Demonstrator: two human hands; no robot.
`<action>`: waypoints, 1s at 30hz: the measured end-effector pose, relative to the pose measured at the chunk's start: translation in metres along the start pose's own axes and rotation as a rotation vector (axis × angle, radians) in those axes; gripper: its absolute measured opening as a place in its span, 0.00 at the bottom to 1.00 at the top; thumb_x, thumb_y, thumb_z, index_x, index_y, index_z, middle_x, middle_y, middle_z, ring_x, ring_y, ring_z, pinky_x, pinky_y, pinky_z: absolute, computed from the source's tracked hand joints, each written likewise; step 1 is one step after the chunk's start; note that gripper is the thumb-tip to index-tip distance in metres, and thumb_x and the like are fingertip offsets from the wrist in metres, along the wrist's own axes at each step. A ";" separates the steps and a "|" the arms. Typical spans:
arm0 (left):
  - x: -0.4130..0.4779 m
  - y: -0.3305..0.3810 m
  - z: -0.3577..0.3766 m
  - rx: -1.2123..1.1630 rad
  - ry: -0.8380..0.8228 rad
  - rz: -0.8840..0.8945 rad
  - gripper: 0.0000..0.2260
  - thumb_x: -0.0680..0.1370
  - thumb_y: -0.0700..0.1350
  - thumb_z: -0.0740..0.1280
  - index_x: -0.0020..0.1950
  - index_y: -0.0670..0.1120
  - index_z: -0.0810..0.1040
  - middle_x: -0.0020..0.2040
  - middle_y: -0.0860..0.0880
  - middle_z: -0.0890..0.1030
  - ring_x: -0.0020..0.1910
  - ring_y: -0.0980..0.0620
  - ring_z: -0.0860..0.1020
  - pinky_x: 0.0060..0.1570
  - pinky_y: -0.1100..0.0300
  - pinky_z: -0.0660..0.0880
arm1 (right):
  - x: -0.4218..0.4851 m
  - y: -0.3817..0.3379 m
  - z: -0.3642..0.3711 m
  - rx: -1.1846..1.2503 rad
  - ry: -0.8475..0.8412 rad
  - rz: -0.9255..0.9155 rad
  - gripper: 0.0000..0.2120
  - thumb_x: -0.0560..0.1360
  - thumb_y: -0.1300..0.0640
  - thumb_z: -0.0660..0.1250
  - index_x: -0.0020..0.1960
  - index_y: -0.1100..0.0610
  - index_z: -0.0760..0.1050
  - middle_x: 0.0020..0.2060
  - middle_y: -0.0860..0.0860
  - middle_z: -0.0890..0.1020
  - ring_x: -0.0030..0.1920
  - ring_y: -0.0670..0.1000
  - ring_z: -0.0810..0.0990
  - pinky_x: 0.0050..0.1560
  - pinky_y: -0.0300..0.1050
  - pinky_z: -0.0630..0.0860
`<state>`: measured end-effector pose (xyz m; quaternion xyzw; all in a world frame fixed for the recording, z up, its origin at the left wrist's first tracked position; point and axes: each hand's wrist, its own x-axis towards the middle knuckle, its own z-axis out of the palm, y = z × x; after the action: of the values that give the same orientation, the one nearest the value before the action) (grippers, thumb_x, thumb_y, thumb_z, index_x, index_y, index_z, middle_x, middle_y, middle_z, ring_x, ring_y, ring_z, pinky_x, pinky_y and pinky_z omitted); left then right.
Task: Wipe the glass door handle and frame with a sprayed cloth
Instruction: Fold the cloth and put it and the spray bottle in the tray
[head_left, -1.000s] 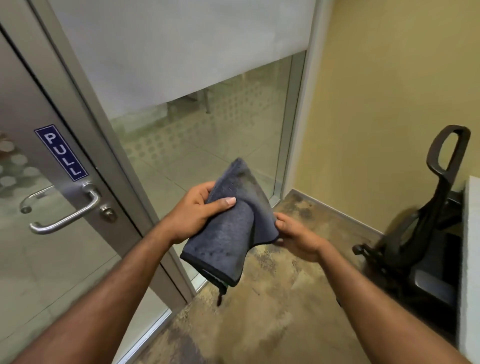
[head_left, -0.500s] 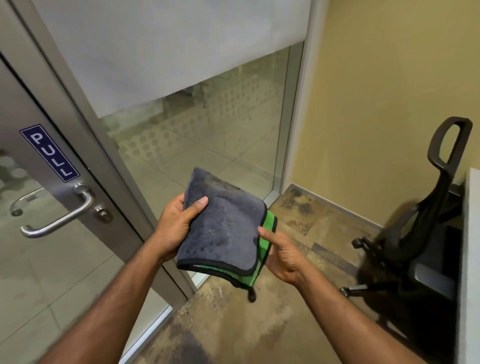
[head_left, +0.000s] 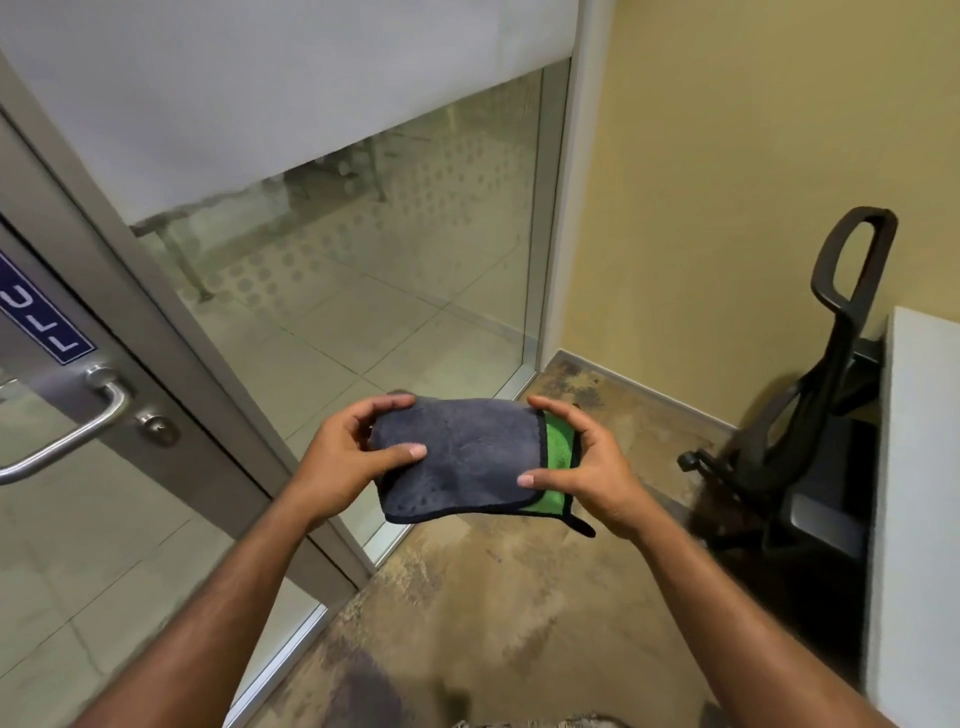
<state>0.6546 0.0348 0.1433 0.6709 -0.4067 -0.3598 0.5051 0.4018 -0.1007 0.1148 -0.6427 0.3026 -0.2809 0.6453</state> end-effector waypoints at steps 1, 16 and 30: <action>0.002 0.000 0.002 0.069 -0.046 0.016 0.31 0.65 0.42 0.84 0.65 0.53 0.79 0.63 0.55 0.80 0.58 0.60 0.81 0.57 0.62 0.80 | 0.001 -0.002 -0.006 -0.085 -0.023 0.013 0.41 0.59 0.64 0.83 0.67 0.43 0.74 0.63 0.44 0.75 0.64 0.48 0.76 0.61 0.47 0.78; 0.018 0.002 0.051 0.431 -0.157 0.107 0.24 0.63 0.61 0.75 0.53 0.50 0.83 0.60 0.53 0.80 0.59 0.52 0.78 0.56 0.53 0.77 | -0.038 0.004 -0.063 -0.502 0.229 -0.023 0.13 0.63 0.57 0.81 0.44 0.48 0.82 0.61 0.49 0.67 0.64 0.48 0.68 0.62 0.43 0.70; -0.027 -0.005 0.141 -0.162 -0.244 -0.166 0.06 0.83 0.41 0.66 0.59 0.47 0.78 0.54 0.45 0.85 0.50 0.49 0.83 0.50 0.54 0.77 | -0.142 0.006 -0.071 0.341 0.472 0.208 0.20 0.71 0.67 0.74 0.61 0.65 0.75 0.48 0.58 0.84 0.45 0.54 0.85 0.44 0.47 0.83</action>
<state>0.5185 0.0063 0.1074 0.6105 -0.3781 -0.5107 0.4728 0.2546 -0.0410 0.1139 -0.4080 0.4567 -0.4016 0.6809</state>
